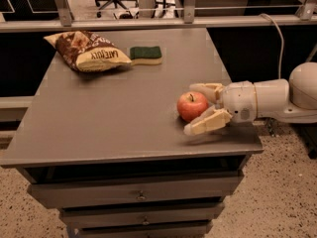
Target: Move apple near brown chip bag
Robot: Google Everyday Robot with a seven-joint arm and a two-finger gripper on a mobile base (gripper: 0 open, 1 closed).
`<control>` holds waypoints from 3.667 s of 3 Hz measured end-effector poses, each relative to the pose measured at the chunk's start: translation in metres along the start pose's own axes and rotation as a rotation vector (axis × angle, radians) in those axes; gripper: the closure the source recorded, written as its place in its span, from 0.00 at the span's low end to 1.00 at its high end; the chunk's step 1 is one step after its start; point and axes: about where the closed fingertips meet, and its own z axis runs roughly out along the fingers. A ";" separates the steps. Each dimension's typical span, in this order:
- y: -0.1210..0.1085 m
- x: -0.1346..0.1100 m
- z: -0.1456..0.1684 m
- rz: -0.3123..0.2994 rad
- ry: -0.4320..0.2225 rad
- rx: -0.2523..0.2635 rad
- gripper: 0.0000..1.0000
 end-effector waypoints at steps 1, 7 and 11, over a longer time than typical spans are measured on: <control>-0.001 -0.004 0.013 -0.012 -0.007 -0.013 0.42; -0.120 -0.066 0.138 0.030 -0.042 0.255 1.00; -0.135 -0.068 0.190 0.085 -0.078 0.258 0.74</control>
Offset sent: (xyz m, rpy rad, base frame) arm 0.0081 0.0209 0.0030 0.0099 -0.0160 -0.0163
